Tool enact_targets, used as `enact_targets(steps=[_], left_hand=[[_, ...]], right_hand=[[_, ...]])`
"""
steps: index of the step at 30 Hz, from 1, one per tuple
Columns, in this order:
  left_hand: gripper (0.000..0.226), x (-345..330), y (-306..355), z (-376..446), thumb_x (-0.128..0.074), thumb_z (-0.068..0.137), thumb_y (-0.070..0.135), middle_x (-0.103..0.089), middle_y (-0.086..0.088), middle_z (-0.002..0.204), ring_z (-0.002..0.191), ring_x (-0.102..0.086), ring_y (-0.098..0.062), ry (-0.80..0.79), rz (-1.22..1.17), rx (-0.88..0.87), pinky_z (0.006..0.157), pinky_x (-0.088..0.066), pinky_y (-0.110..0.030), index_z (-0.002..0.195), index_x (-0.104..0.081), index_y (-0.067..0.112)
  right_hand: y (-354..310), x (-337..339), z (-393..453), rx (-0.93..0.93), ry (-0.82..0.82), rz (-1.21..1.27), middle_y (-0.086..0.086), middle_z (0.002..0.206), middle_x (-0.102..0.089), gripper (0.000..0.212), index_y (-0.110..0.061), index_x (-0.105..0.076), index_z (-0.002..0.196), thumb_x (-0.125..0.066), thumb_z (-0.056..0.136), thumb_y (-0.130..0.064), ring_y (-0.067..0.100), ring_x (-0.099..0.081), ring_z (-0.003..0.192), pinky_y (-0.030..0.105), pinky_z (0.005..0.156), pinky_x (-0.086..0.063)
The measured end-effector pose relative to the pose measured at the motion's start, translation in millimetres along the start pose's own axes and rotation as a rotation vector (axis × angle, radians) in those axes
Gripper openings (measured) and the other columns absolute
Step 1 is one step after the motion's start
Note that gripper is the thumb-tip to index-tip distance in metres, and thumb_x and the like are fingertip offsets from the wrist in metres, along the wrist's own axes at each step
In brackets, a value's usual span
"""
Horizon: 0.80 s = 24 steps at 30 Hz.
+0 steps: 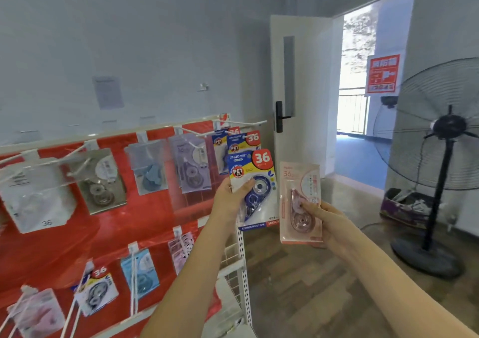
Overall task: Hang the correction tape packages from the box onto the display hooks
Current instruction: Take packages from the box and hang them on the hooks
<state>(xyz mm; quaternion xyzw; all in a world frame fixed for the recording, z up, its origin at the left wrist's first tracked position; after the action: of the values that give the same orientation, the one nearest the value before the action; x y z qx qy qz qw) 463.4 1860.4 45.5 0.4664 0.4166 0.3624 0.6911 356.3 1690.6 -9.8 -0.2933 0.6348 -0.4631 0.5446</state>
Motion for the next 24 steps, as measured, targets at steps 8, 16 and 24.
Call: enact_targets(steps=[8,16,24], left_hand=[[0.033,-0.5,5.4,89.4,-0.067,0.086,0.01,-0.069,-0.006,0.11,0.097,-0.068,-0.02,0.049,0.136,-0.105,0.085,-0.056,-0.036,0.118,-0.059,0.008],[0.022,8.5,-2.3,116.4,-0.069,0.085,0.018,-0.069,0.007,0.098,0.088,-0.066,-0.009,0.148,0.306,-0.189,0.071,-0.053,-0.018,0.104,-0.059,0.021],[0.03,49.0,-10.9,168.8,-0.067,0.088,0.027,-0.07,-0.011,0.095,0.08,-0.063,-0.023,0.414,0.433,-0.189,0.066,-0.049,-0.022,0.109,-0.065,0.006]], right_hand=[[-1.5,22.8,97.1,-0.025,0.006,0.003,0.013,0.107,-0.071,0.038,-0.011,-0.067,0.106,-0.075,0.071,-0.023,0.027,-0.071,0.088,0.046,0.08,-0.057],[13.7,32.6,169.5,-0.1,-0.094,0.032,0.018,0.115,-0.067,0.087,-0.006,-0.063,0.116,-0.096,0.041,-0.034,0.034,-0.066,0.099,0.055,0.097,-0.045],[14.8,11.2,243.5,-0.187,-0.219,-0.031,0.015,0.105,-0.071,0.047,-0.003,-0.062,0.114,-0.07,0.071,-0.02,0.025,-0.071,0.085,0.04,0.079,-0.056]])
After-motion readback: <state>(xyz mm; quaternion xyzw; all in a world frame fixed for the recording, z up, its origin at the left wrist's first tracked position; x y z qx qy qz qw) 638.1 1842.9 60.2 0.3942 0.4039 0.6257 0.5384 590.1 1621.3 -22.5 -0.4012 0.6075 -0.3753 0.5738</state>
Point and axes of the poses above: each hand's wrist, its own z-axis towards the middle knuckle, its own x-axis out of the back of the hand, y = z × x, the point moved 10 cm from there along z, towards the middle knuckle
